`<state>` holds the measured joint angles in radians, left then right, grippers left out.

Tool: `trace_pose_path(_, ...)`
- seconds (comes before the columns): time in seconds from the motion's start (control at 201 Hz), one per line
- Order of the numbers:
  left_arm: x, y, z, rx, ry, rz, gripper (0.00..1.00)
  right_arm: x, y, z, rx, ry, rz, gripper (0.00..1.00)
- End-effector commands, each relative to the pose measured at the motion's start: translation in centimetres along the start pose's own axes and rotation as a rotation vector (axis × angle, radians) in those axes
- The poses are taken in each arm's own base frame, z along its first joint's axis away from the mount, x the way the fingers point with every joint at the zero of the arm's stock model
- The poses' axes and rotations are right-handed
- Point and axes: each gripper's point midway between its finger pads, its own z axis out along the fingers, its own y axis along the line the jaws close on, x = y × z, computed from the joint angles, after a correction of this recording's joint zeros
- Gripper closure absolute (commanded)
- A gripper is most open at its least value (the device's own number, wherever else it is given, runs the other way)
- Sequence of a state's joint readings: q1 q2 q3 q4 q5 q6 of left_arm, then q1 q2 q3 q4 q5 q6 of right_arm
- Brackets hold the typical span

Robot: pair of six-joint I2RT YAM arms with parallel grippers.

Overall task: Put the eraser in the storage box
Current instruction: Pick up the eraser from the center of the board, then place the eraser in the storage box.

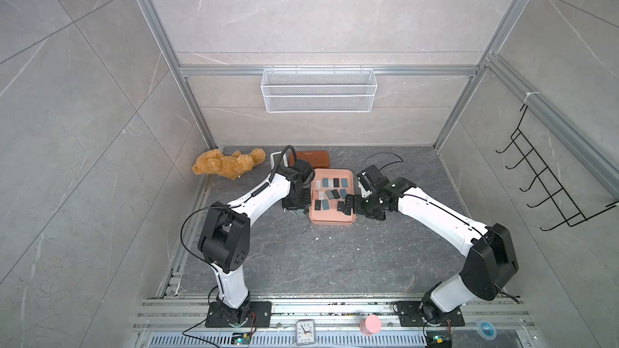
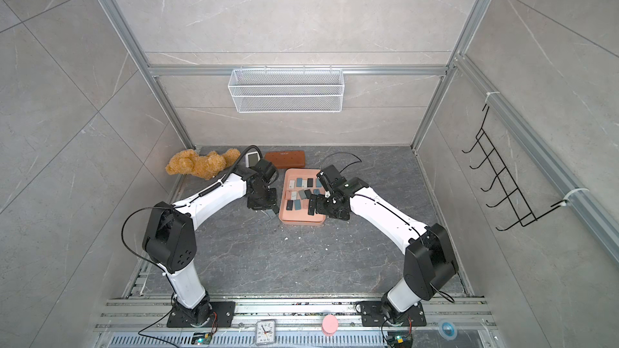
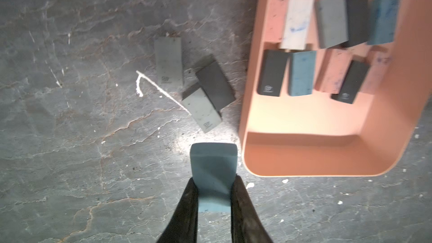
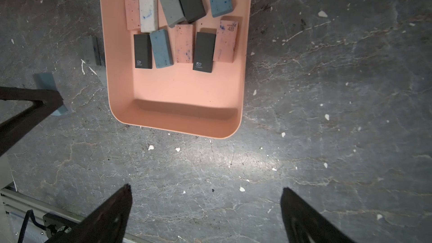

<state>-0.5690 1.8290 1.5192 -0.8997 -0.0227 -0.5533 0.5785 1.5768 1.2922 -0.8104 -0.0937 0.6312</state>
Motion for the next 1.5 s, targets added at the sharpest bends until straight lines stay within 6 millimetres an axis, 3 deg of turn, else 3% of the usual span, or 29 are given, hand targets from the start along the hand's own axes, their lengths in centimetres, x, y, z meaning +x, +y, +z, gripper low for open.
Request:
trace_pose_path(0.0,0.0,-1.9,0.2,0.013,0.031,0.014,0.85,-0.4,-0.4,-1.5,0.006,-0.025,-0.005,0.00)
trace_pose_path(0.204,-0.6,-4.7,1.4,0.032,0.043,0.056,0.85,-0.2,-1.6,-1.8,0.016,-0.027,0.016,0.00)
trace_pose_path(0.428,-0.2,-5.6,3.5,0.030,0.088,0.093,0.86,0.3,-2.9,-2.1,0.024,-0.025,0.038,0.00)
trace_pose_path(0.831,1.2,-5.7,6.6,0.007,0.161,0.114,0.85,0.4,-3.7,-1.8,0.025,-0.018,0.062,0.00)
trace_pose_path(1.499,3.0,-5.5,8.5,-0.012,0.232,0.132,0.83,0.3,-4.2,-1.4,0.029,-0.013,0.074,0.00)
